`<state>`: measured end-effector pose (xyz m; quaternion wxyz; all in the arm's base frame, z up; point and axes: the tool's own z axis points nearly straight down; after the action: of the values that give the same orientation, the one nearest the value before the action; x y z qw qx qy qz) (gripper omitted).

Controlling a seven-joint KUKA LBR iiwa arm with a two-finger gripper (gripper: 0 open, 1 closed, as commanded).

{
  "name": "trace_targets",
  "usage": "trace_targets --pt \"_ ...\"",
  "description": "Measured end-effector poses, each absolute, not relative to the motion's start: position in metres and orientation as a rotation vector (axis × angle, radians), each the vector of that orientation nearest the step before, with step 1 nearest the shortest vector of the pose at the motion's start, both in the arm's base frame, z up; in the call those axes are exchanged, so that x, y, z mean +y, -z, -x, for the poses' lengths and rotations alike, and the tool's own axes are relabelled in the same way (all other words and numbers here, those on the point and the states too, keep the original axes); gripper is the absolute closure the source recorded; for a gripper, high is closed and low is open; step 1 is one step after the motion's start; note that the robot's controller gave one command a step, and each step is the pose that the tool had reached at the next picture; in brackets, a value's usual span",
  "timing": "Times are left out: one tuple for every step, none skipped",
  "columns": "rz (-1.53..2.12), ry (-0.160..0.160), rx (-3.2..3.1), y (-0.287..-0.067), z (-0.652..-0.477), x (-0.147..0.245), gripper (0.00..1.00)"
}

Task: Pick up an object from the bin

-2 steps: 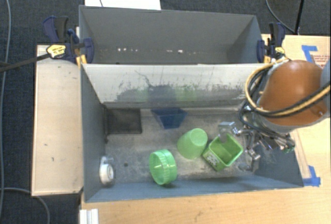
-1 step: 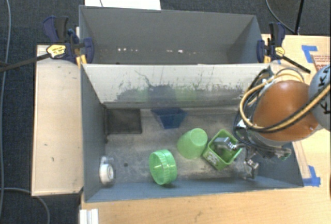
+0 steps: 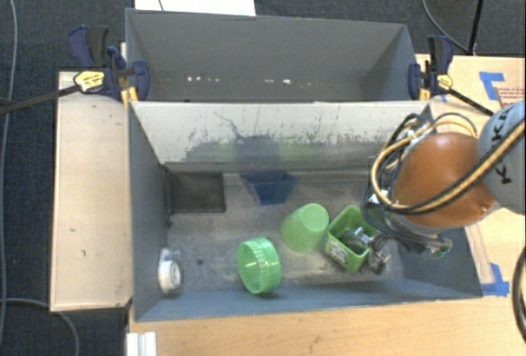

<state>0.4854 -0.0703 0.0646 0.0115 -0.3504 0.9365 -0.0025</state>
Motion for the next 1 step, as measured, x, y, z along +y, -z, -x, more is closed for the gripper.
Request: trace_targets --pt "1.091 0.005 2.931 -0.0667 -0.483 -0.0699 1.0"
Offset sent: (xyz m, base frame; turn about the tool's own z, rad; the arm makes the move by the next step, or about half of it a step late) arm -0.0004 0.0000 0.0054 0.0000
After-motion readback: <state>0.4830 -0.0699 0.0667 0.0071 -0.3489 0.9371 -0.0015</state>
